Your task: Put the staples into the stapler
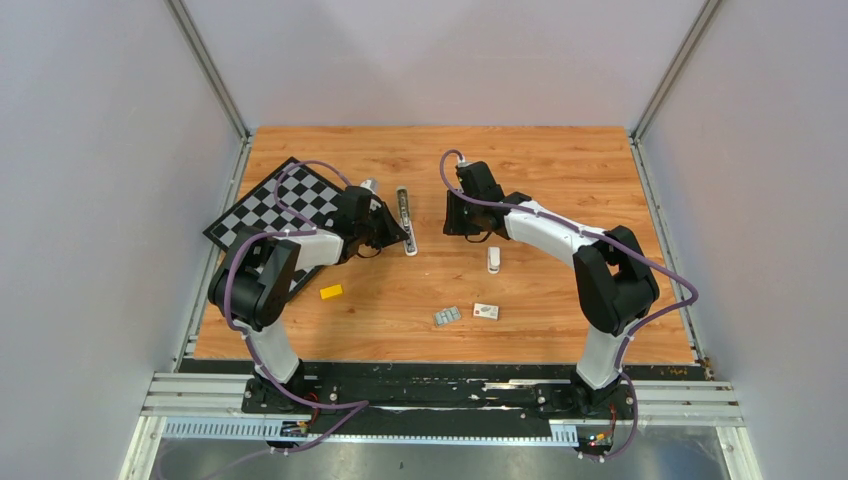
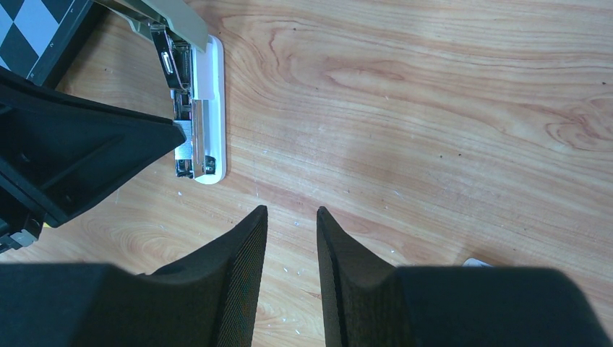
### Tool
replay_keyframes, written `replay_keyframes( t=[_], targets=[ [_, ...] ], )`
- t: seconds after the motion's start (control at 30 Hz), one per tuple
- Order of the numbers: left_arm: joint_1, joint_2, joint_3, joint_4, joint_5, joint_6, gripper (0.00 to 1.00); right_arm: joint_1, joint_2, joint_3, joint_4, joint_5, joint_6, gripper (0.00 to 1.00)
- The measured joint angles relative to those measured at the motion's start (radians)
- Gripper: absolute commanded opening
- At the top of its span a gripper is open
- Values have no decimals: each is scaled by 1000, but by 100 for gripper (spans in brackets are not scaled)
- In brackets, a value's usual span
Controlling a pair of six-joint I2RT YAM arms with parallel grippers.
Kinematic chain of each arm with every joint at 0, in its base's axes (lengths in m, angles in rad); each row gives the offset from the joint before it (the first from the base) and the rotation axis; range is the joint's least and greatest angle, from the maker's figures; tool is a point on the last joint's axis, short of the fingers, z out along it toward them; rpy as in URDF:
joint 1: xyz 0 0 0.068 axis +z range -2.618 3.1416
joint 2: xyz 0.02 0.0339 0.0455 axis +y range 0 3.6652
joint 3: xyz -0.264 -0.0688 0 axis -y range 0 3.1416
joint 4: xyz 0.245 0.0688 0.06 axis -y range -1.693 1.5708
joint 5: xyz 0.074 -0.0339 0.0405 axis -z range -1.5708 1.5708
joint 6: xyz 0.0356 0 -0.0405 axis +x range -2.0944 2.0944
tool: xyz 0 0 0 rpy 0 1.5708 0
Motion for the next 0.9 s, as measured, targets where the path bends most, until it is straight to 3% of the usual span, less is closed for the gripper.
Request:
replay_keyframes(
  t=[0.57, 0.9],
  targets=[
    [0, -4, 0, 7, 25, -41, 12, 0, 0, -13, 2, 0, 0, 34],
    [16, -8, 0, 96, 90, -105, 13, 0, 0, -14, 2, 0, -1, 34]
  ],
)
